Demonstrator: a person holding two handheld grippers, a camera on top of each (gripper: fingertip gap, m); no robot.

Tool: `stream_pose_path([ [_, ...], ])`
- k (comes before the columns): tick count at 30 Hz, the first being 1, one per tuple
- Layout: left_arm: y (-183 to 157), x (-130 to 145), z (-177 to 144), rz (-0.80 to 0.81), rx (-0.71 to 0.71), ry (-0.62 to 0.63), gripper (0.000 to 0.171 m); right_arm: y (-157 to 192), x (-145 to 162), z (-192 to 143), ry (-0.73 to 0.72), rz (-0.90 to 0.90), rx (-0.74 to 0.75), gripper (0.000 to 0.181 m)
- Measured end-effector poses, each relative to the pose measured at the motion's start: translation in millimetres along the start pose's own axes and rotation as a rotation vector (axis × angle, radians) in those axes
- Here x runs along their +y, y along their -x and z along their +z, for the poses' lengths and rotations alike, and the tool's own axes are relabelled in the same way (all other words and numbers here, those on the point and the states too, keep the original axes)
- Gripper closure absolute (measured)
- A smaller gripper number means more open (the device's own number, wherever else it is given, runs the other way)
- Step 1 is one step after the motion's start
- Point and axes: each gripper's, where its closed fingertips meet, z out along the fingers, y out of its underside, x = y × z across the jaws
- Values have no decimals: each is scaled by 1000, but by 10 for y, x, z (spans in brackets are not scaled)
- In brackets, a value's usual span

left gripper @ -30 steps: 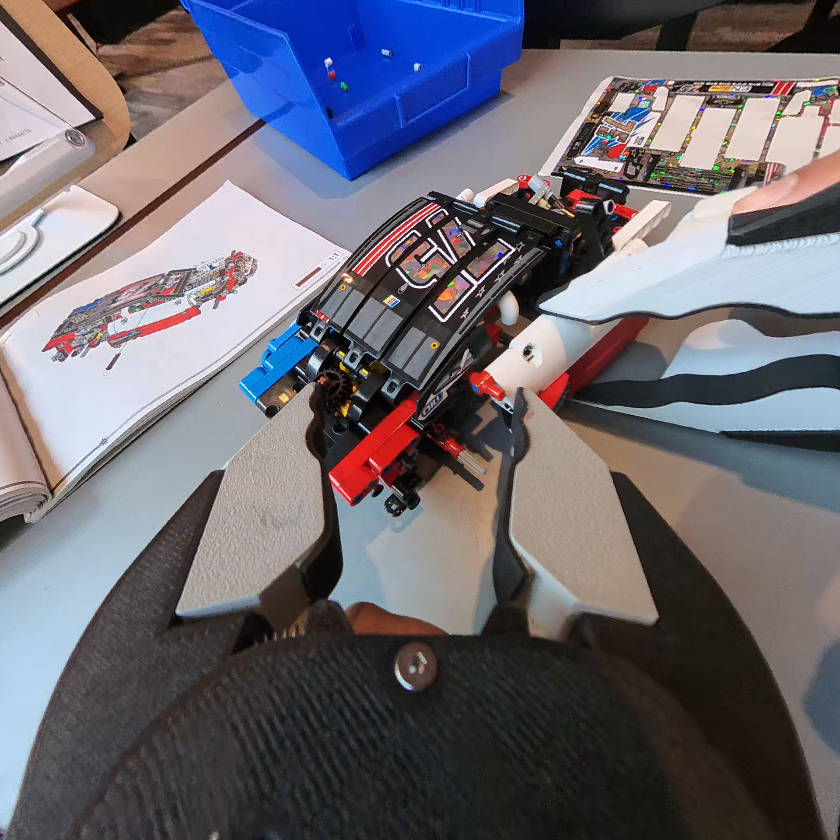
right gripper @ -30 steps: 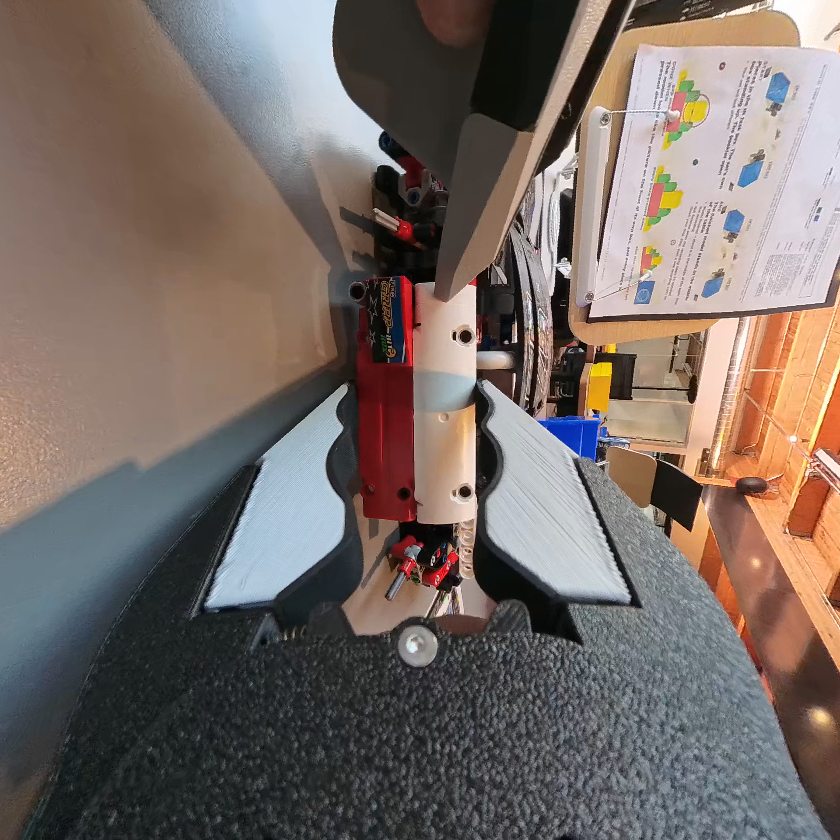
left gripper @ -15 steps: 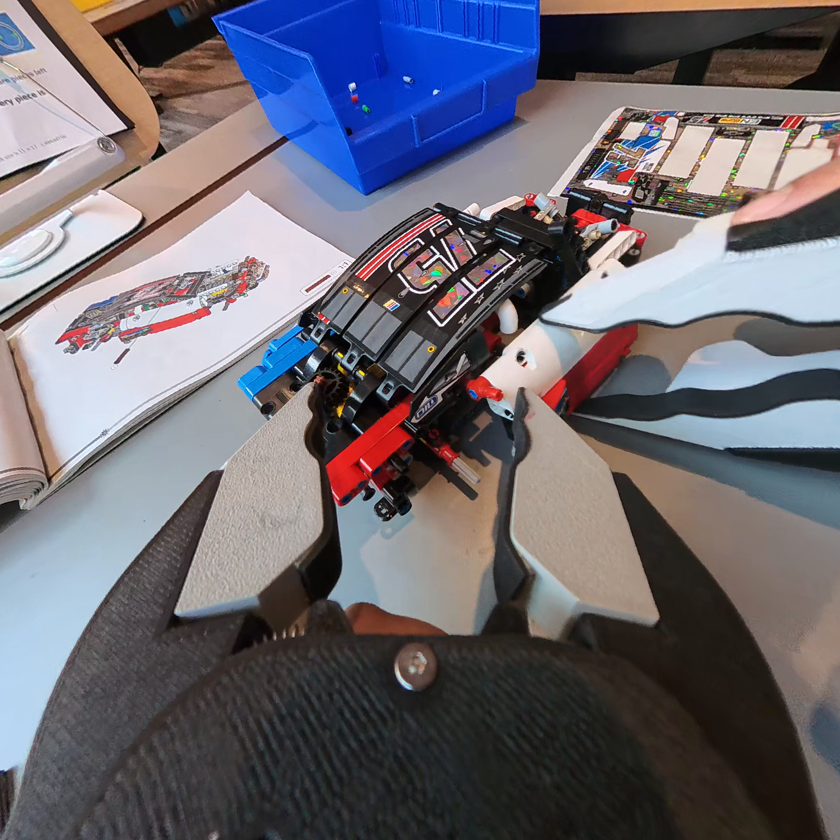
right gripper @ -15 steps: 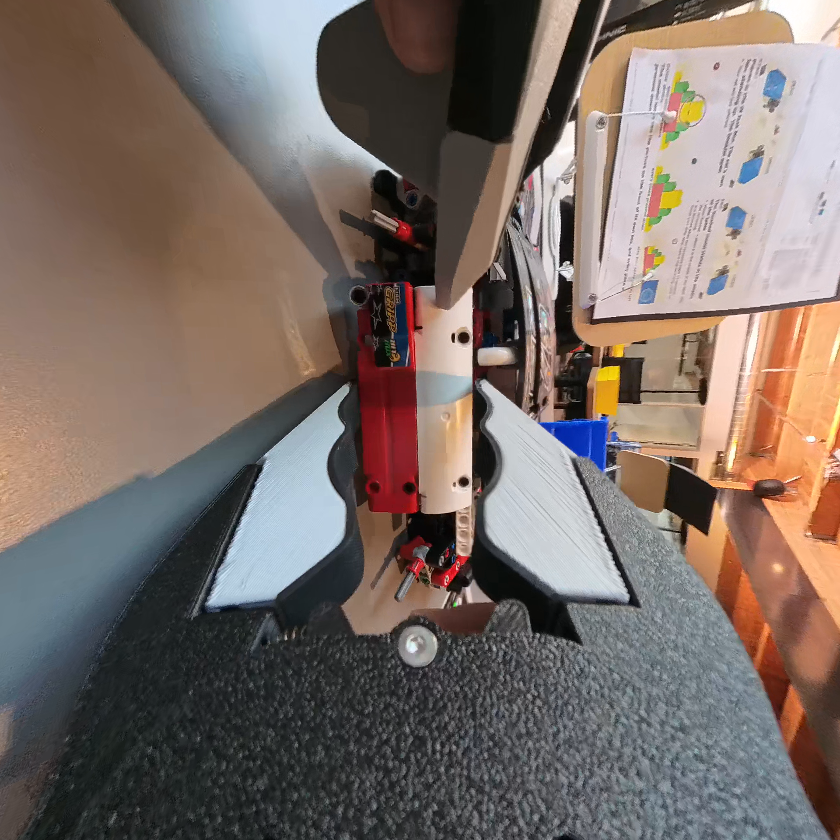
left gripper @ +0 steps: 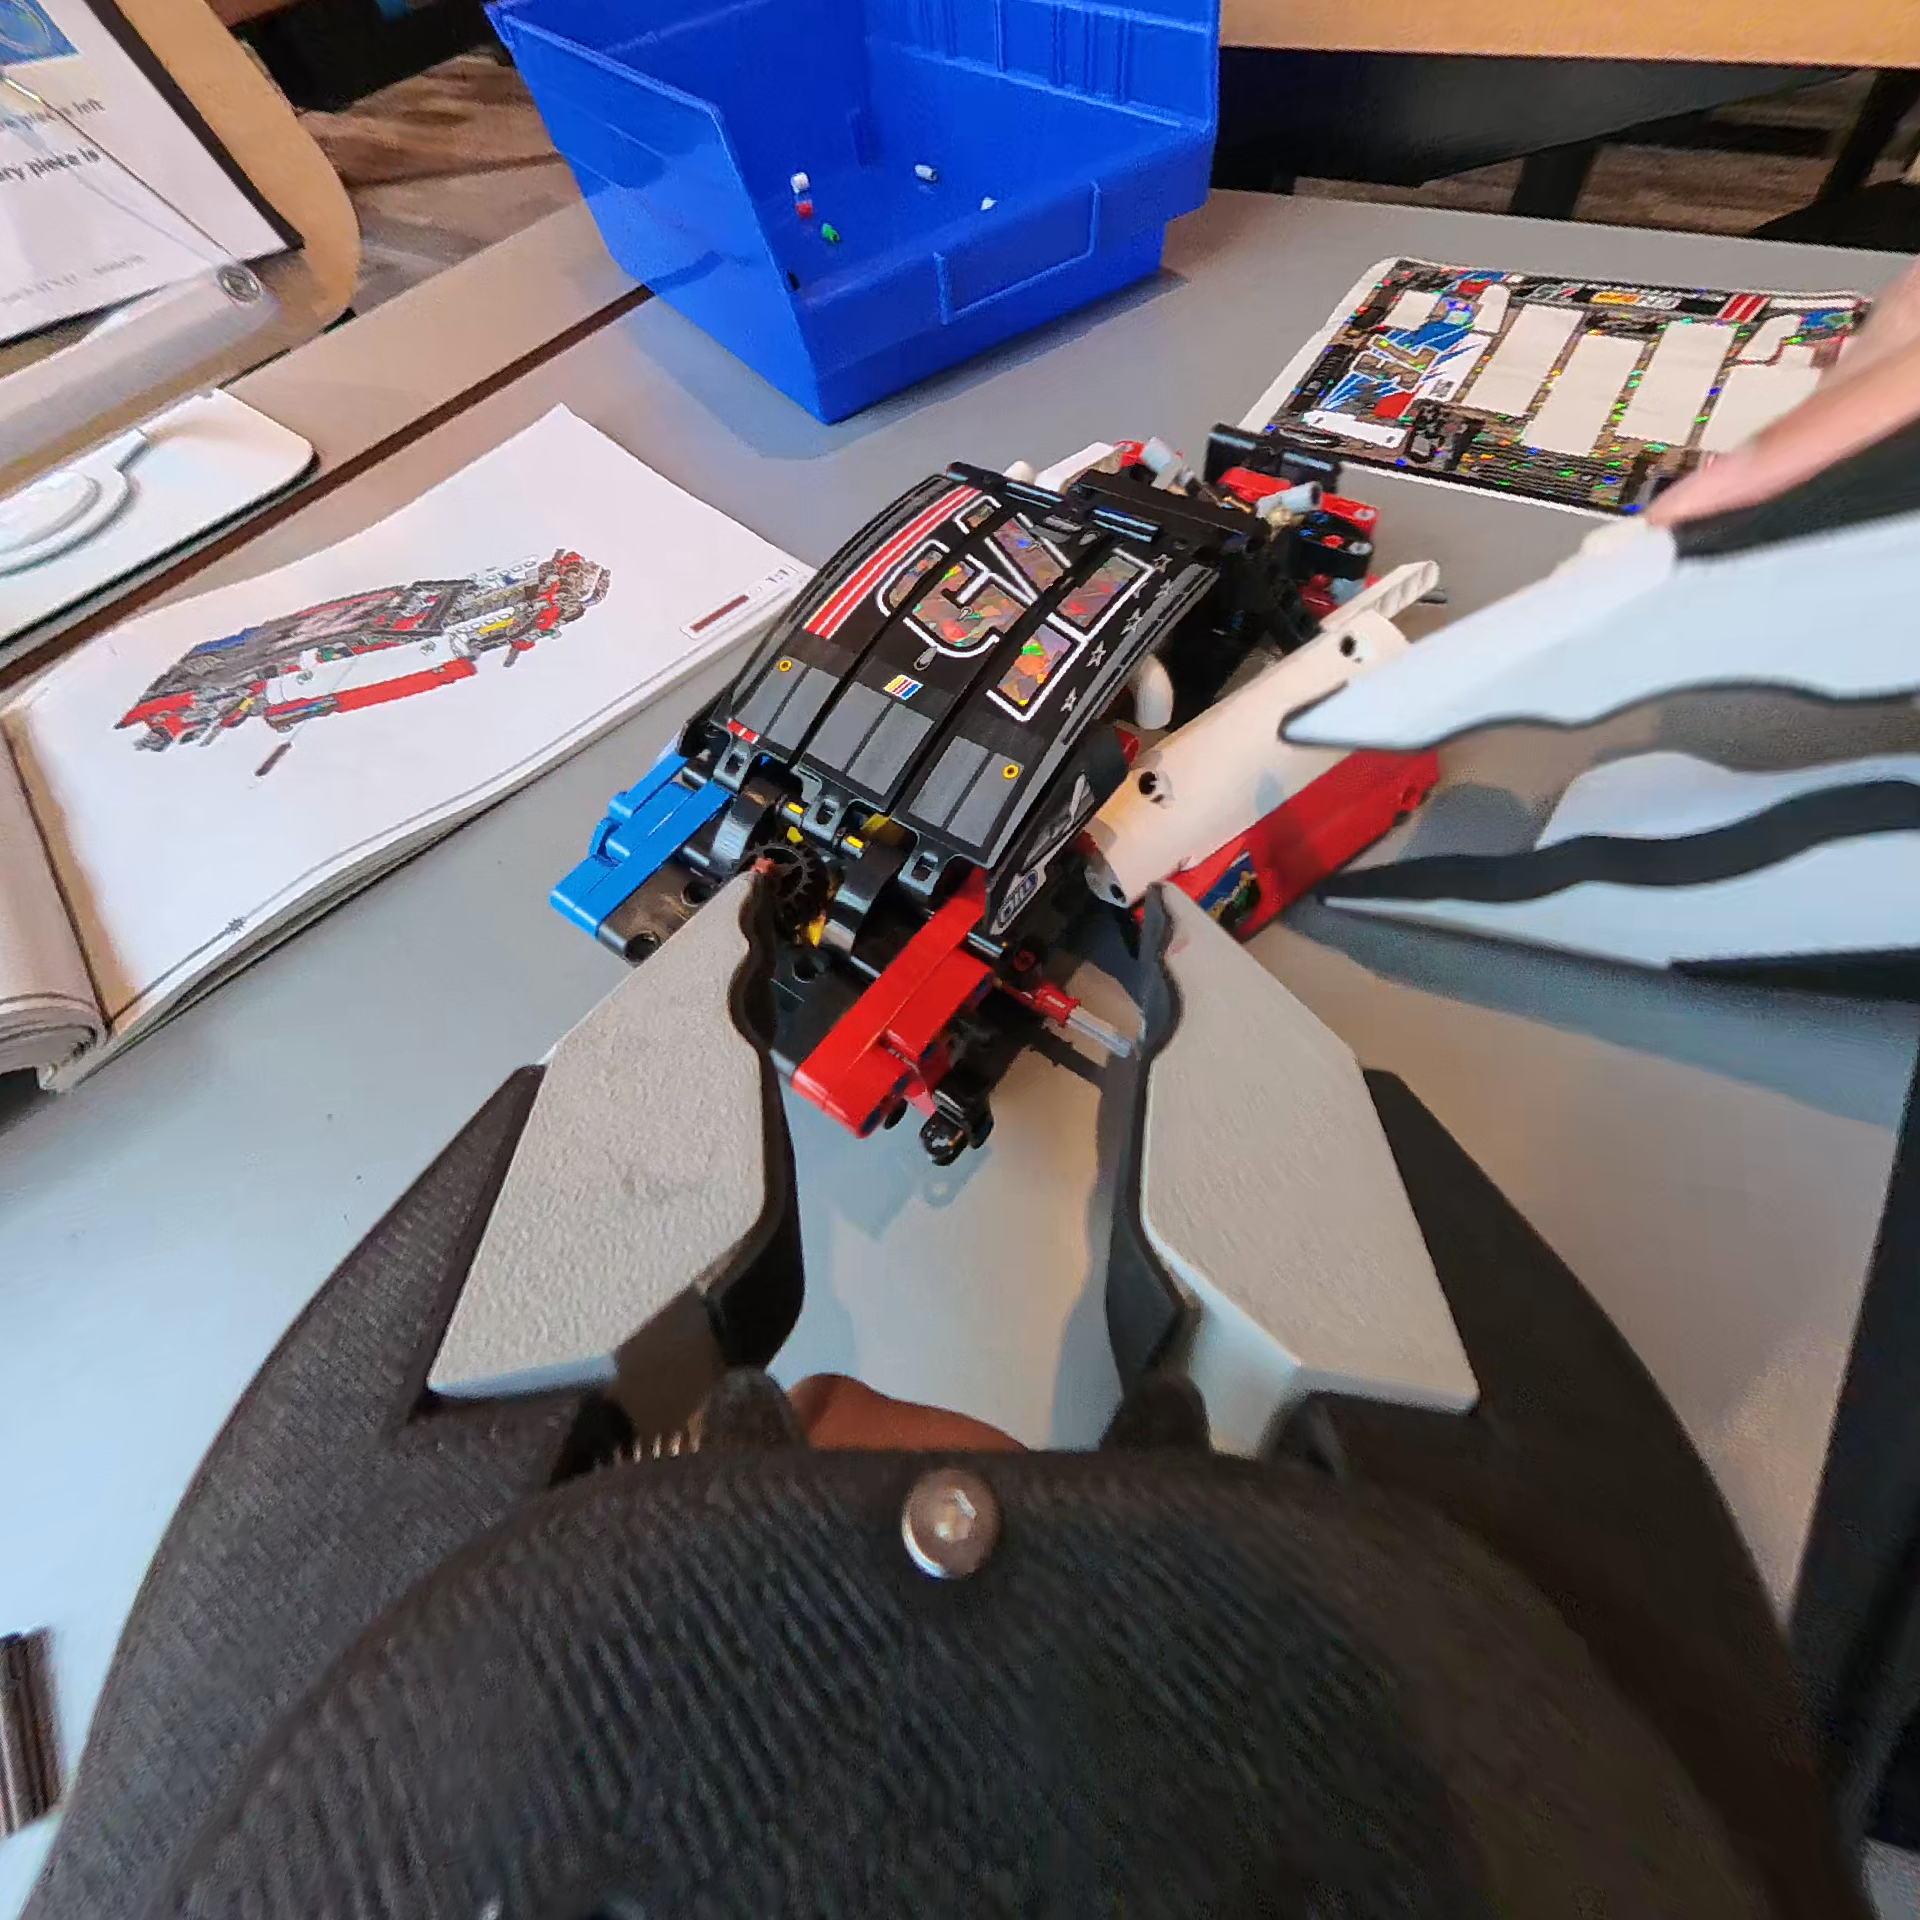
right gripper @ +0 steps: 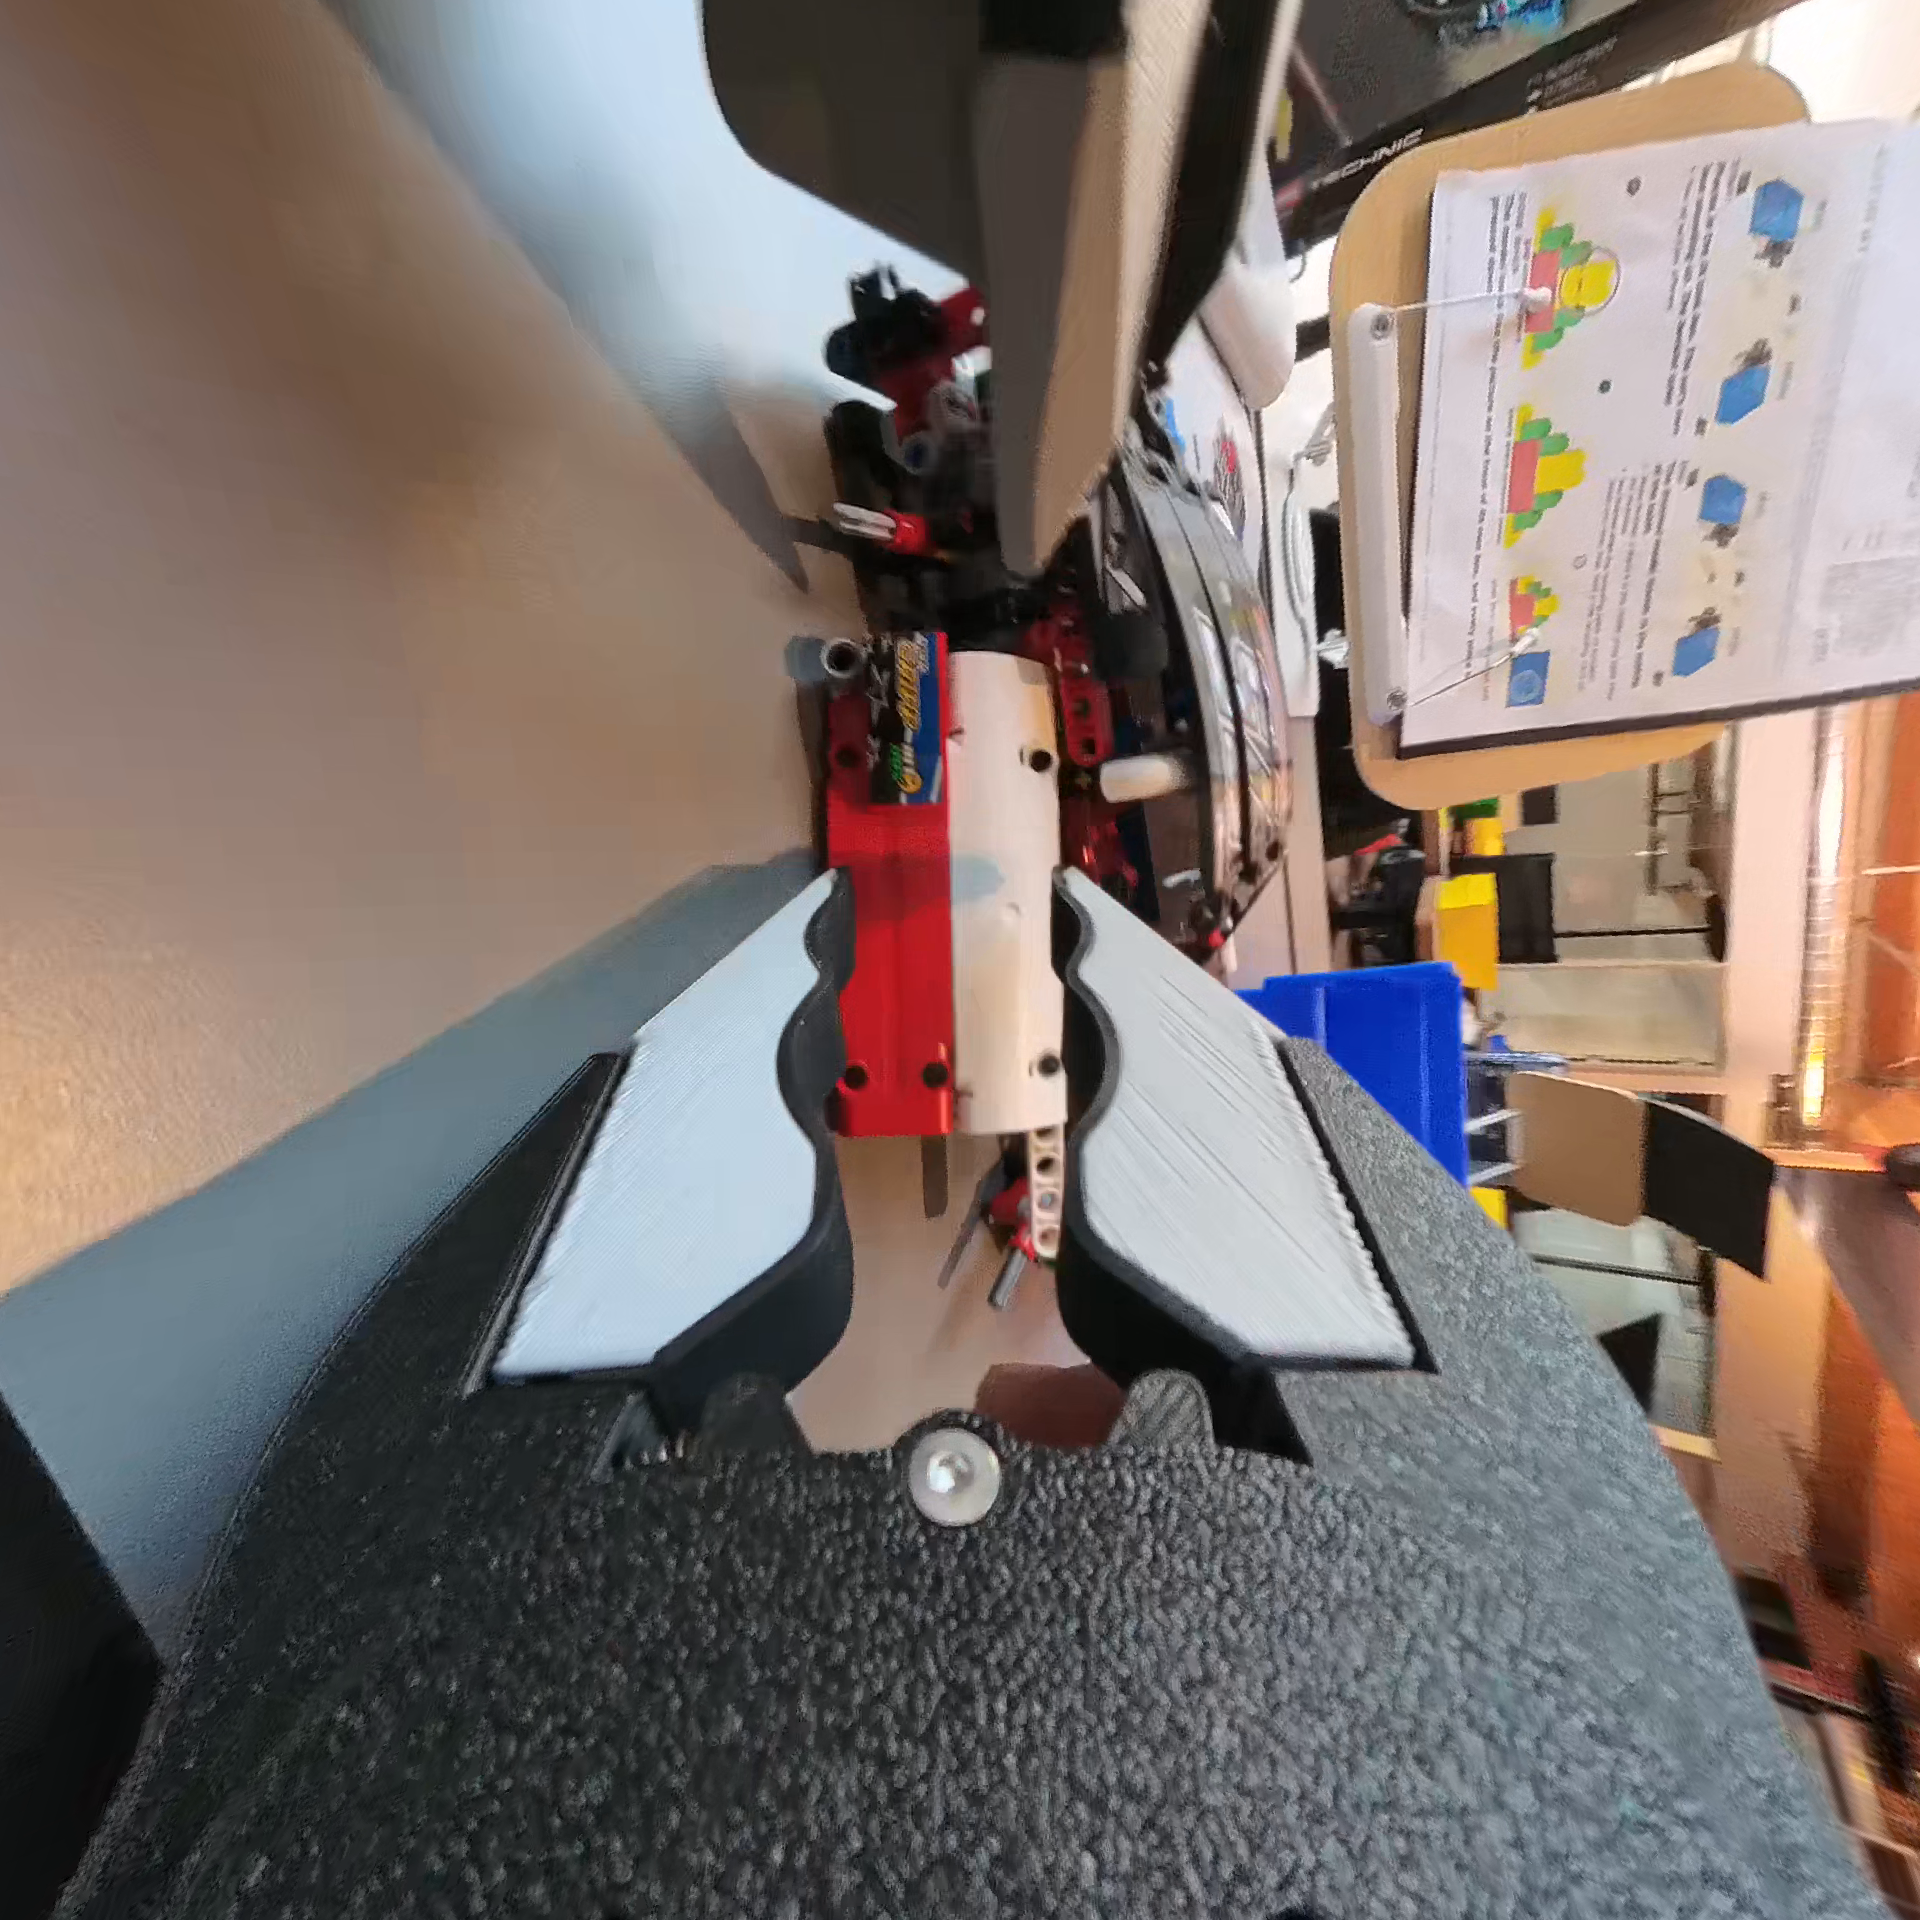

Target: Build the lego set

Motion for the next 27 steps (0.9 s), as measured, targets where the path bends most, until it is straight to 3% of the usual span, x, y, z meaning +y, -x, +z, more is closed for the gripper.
stream_pose_path([
  [3, 13, 9, -61, -18, 19, 2, 107, -73, 95, -24, -7, 82, -72, 141],
  [5, 57, 23, -97, -20, 3, 15, 101, -66, 123, -14, -5, 140, -165, 132],
  [11, -40, 54, -291, 5, 83, 64, 96, 18, 158, -2, -21, 249, -404, 129],
  [18, 95, -124, -79, 220, 132, 147, 85, 56, 141, 81, 2, 177, -406, 132],
  [27, 33, -58, 317, 279, 318, 347, 71, 52, 122, 74, 3, 79, -403, 133],
])
